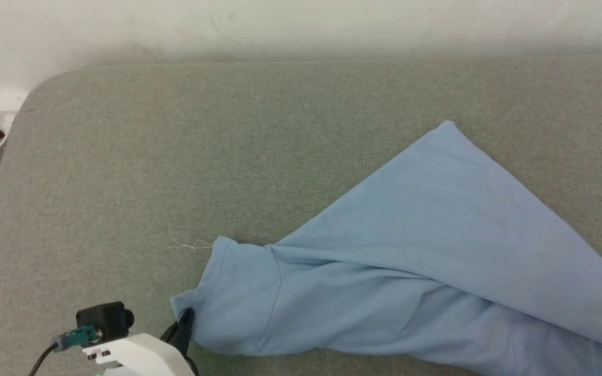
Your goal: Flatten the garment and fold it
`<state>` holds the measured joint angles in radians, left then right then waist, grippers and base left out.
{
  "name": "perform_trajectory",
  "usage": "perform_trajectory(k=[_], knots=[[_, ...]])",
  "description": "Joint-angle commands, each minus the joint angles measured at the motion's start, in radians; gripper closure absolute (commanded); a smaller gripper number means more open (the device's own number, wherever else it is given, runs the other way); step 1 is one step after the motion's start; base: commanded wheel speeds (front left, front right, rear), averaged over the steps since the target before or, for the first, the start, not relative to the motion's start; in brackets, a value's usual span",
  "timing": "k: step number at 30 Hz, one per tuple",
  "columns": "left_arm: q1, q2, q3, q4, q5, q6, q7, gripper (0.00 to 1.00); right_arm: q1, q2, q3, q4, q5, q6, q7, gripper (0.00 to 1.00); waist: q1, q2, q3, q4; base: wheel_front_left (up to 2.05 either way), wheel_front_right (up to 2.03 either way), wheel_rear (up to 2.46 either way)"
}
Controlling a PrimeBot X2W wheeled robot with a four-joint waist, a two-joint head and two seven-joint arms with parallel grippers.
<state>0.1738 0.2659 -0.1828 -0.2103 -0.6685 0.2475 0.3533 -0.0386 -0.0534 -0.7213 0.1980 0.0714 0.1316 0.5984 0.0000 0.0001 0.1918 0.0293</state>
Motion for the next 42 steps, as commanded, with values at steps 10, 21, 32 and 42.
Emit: perform_trajectory(k=[10,21,32,42], knots=[[-0.021,0.003,-0.004,-0.007,-0.005,-0.004,-0.002,1.00,-0.228,-0.047,0.268,-0.117,0.067,-0.001,-0.350,0.00,0.0000,-0.0001,0.043,0.024,0.00,0.00,0.00],[-0.084,-0.017,-0.018,0.012,-0.009,-0.026,-0.031,1.00,-0.554,-0.224,0.711,0.165,0.131,-0.001,-0.416,0.00,0.0000,-0.0001,0.150,0.098,0.00,0.00,0.00],[-0.144,-0.048,-0.045,0.063,-0.016,-0.059,-0.065,1.00,-0.821,-0.249,0.786,0.442,0.070,-0.001,0.028,0.00,0.0000,-0.0001,0.236,0.173,0.00,0.00,0.00],[-0.149,-0.057,-0.053,0.107,-0.020,-0.068,-0.084,1.00,-0.826,-0.224,0.726,0.459,-0.013,-0.001,0.274,1.00,0.0000,-0.0001,0.221,0.179,0.00,0.00,0.00]])
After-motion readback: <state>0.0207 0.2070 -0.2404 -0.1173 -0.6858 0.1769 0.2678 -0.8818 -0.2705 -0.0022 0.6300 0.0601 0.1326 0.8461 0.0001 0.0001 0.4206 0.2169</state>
